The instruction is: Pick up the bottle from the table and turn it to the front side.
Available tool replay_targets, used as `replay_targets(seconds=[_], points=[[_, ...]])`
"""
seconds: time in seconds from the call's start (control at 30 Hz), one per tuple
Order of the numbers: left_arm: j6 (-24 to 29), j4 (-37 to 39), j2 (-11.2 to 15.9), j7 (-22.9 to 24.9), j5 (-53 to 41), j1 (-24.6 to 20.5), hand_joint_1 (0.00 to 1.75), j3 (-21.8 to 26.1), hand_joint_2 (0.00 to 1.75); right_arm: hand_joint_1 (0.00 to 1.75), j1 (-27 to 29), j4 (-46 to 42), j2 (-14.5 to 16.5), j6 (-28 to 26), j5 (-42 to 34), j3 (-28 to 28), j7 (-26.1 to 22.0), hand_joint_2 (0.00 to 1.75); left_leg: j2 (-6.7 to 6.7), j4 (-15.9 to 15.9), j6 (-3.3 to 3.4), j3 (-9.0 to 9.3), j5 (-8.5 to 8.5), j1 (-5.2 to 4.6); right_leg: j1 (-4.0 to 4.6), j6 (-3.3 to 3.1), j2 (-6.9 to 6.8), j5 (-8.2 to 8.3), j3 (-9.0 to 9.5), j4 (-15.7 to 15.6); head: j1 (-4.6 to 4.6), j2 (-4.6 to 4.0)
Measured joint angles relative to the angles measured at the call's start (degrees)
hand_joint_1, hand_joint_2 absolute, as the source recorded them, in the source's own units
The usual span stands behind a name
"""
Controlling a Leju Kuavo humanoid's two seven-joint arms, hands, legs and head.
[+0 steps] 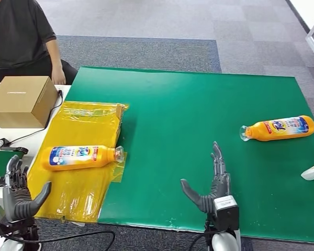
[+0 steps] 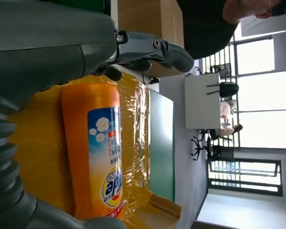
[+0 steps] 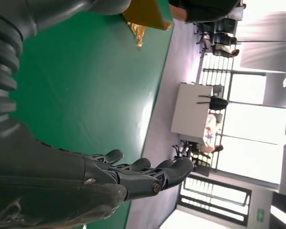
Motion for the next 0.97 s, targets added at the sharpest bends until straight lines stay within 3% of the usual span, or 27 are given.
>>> replay_targets(seconds=[0.23,0.4,0.63,0.97], points=[[-0.2,-0.5,0.0,0.0,1.0,-0.2,0.0,0.0,1.75,0.0,0.0,-0.7,0.3,2.8,-2.0,-0.5,2.3,1.75,0.0,0.0,0.0,0.0,0.0,0.0,0.0,0.0,0.0,0.0,-0.01,0.0,-0.01,-0.01],[2.4,-1.5,-0.3,0.0,-3.2,0.5,0.0,-0.7,1.75,0.0,3.4,-2.4,0.0,5.7,-4.8,-1.4,2.2,1.75,0.0,0.0,0.03,0.0,-0.05,0.0,0.0,0.0,-0.01,-0.03,-0.03,0.0,-0.02,0.0],[3.1,-1.8,-0.4,0.0,-7.5,2.0,0.0,-6.5,1.75,0.0,10.0,-6.5,-0.5,9.1,-4.8,-4.5,0.9,1.75,-0.01,0.0,0.04,0.0,-0.16,-0.02,-0.02,-0.01,-0.01,-0.08,-0.02,0.0,-0.01,0.0],[2.5,-1.7,0.0,1.1,-6.6,3.3,0.0,-13.4,1.75,0.0,14.8,-10.6,-0.6,12.6,-0.6,-8.8,0.6,1.75,-0.01,0.0,0.03,0.01,-0.15,-0.01,-0.02,-0.01,-0.01,-0.08,-0.01,0.0,-0.01,-0.01]])
